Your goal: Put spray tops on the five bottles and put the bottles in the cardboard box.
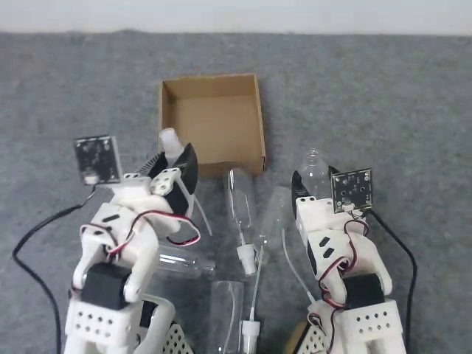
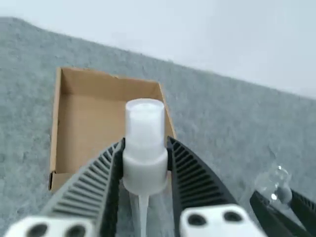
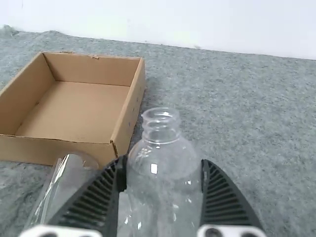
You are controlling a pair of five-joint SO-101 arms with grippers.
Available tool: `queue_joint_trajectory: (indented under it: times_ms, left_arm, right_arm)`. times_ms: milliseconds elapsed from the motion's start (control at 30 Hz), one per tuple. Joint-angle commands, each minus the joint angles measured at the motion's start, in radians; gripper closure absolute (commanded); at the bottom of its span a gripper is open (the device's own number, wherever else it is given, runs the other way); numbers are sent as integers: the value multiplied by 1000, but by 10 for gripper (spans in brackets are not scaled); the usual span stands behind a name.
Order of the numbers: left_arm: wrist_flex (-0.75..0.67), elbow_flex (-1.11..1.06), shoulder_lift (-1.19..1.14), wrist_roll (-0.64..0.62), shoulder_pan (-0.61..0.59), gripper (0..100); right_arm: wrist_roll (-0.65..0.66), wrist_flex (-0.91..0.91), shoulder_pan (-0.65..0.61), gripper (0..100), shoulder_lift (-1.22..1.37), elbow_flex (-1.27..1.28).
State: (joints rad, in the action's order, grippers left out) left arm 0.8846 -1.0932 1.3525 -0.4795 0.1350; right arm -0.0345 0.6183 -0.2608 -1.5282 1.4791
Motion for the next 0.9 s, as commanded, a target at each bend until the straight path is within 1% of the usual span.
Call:
queue_joint_trajectory:
  times_ms: [0,167,367,533,700,867]
  left_arm:
    - [-101,-51,121,-9,-28,988]
    - [-180,-159,269,-9,-37,988]
    - [-189,-243,456,-17,-32,988]
    - [-190,-248,470,-107,-37,988]
    - [-210,-254,473,-132,-37,988]
    - [-210,-251,473,-288,-37,988]
  right_arm:
    - [-9,-27,-7,908,-24,-14]
    - [-9,-25,-56,908,-24,-12]
    - [-9,-25,-59,906,-22,-12]
    - [-9,-38,-59,904,-22,3]
    - [-8,-133,-88,908,-22,57]
    - [-8,-159,-90,908,-22,69]
